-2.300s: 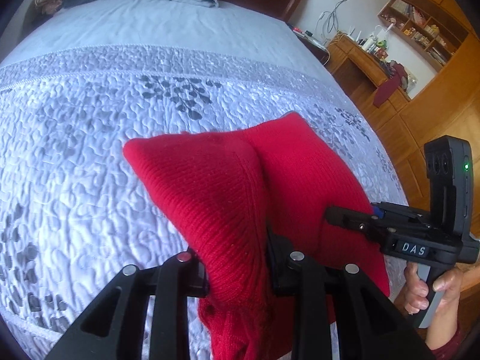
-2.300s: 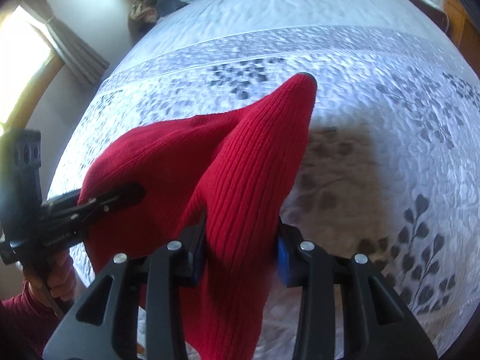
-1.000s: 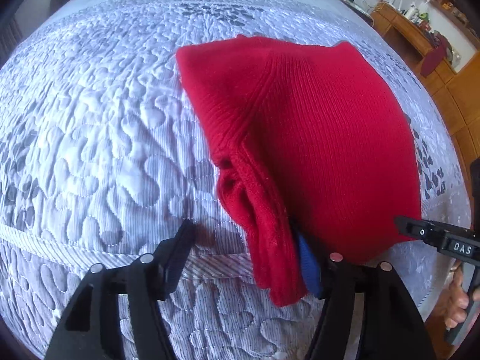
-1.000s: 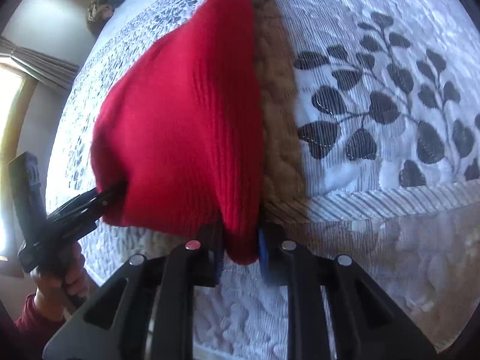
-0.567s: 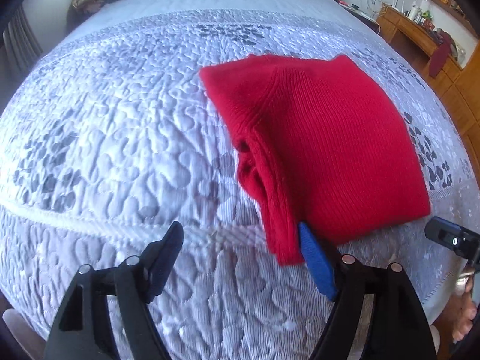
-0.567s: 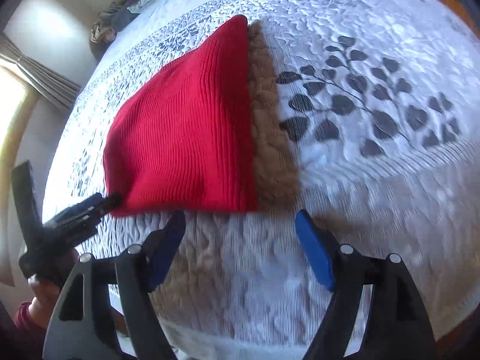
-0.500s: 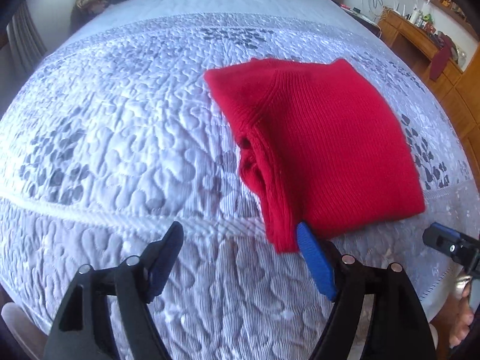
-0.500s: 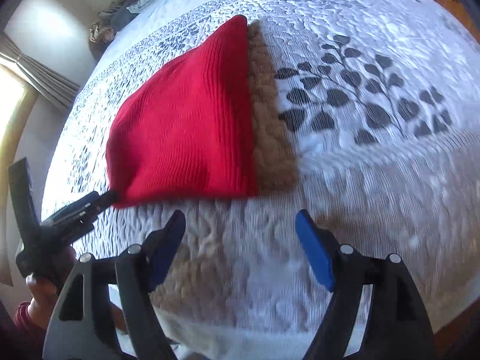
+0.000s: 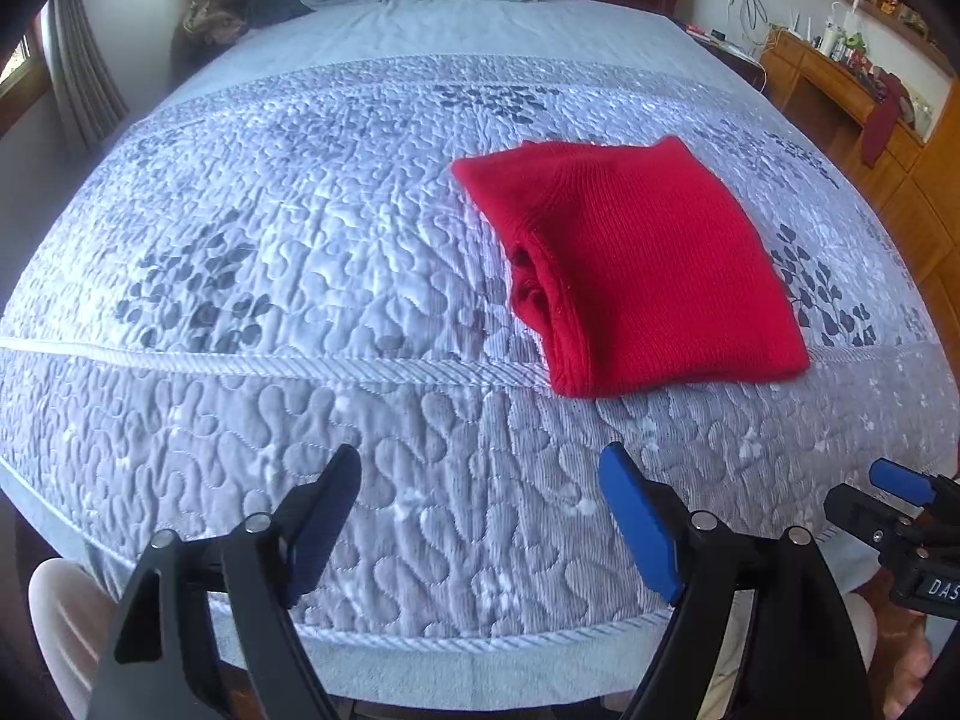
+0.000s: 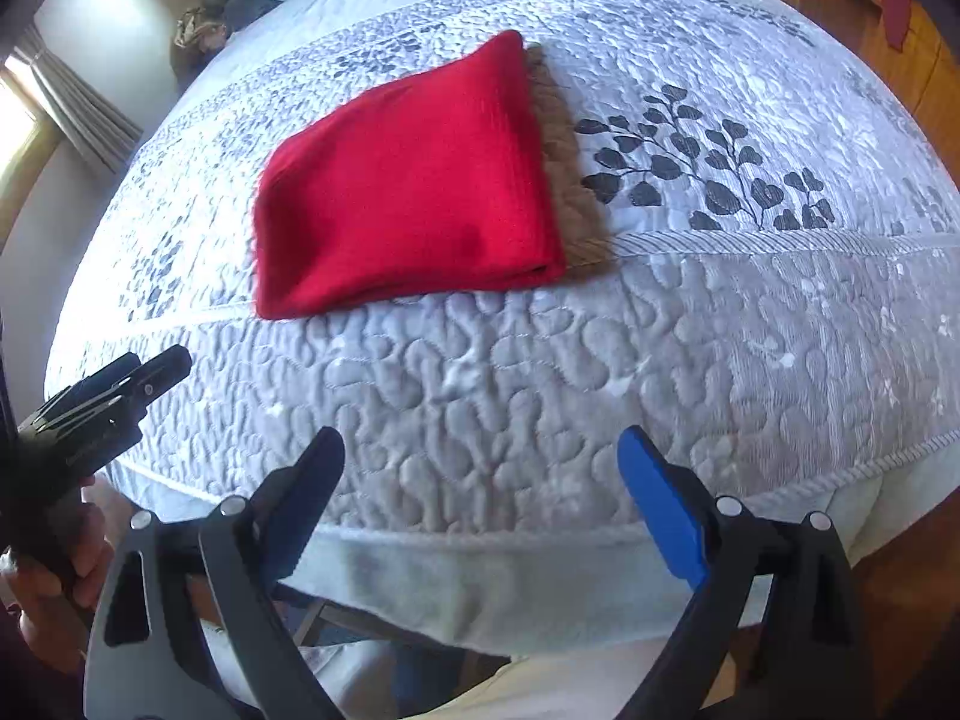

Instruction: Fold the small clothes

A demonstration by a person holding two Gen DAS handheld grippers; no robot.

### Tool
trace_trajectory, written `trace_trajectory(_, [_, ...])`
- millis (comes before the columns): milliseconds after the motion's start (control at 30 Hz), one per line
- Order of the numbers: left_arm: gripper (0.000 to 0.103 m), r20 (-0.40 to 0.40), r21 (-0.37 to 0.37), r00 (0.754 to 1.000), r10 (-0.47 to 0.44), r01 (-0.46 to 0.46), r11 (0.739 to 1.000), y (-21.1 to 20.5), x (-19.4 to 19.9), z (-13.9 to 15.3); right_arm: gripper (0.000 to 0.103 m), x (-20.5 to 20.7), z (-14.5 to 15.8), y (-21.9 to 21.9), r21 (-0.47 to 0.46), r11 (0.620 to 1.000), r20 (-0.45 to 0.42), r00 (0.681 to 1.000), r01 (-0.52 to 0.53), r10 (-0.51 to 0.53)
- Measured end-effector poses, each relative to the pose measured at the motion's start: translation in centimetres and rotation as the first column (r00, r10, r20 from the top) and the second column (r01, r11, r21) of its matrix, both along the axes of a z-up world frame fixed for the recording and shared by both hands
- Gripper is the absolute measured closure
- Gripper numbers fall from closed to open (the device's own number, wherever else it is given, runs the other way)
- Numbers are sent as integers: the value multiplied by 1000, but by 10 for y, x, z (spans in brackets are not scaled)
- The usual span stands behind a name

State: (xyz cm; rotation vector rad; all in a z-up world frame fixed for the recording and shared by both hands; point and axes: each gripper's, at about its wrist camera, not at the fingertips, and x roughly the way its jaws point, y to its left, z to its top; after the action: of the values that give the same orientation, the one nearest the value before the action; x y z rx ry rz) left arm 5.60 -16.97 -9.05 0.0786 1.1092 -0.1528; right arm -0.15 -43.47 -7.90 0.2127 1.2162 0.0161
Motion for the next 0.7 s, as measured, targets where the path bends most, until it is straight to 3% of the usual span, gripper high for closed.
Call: trace_trajectory(700, [19,104,5,994,9,-9,1000,16,-38,56,7,-25,57,16,-72,997,56,998,16,-12])
